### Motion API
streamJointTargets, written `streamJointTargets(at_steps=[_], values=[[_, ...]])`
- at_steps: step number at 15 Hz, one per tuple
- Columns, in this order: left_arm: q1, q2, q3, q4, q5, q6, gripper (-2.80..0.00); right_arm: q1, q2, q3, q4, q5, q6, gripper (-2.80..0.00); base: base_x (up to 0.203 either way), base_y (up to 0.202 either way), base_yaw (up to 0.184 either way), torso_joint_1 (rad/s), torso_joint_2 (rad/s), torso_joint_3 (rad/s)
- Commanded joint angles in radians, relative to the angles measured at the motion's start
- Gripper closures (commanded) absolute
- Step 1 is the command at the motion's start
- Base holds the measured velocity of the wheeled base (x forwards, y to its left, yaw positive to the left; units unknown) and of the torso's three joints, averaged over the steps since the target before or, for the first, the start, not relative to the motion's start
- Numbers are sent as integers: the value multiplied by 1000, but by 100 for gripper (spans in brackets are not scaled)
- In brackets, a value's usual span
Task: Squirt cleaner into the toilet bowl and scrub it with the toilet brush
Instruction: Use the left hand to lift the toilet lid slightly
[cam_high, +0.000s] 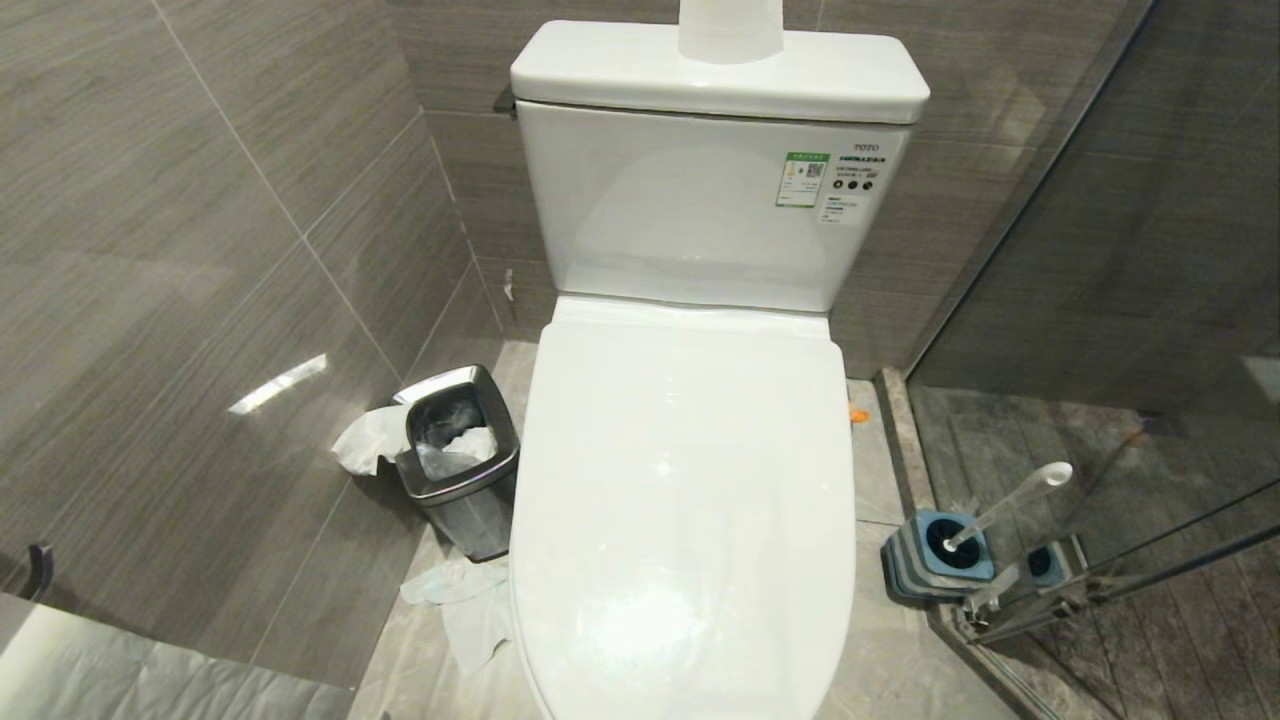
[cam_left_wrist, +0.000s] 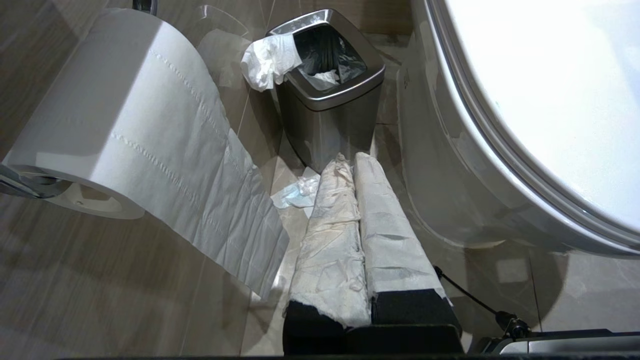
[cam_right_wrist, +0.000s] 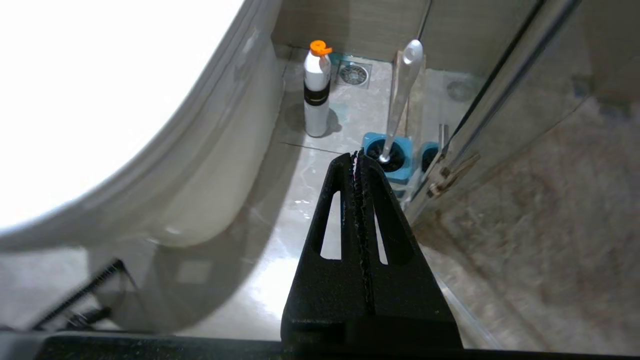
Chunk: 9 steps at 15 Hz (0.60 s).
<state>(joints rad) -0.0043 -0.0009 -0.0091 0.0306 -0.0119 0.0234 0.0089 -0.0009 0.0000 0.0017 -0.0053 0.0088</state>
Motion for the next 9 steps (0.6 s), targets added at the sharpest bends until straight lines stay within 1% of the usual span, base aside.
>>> streamJointTargets(at_steps=[1,2,4,6,9], values=[[0,1,1,1,0,1,0,0,1,0,1,15,-58,0,0,0,0,0,0,0],[0,1,1,2,0,3,0,0,1,0,0,38,-95,0,0,0,0,0,0,0],[0,1,1,2,-3,19,0,0,1,0,0,39,-99,0,0,0,0,0,0,0],[0,1,1,2,-4,20,0,0,1,0,0,39,-92,0,0,0,0,0,0,0],[0,1,1,0,-3,18,0,0,1,0,1,38,-54,0,0,0,0,0,0,0]])
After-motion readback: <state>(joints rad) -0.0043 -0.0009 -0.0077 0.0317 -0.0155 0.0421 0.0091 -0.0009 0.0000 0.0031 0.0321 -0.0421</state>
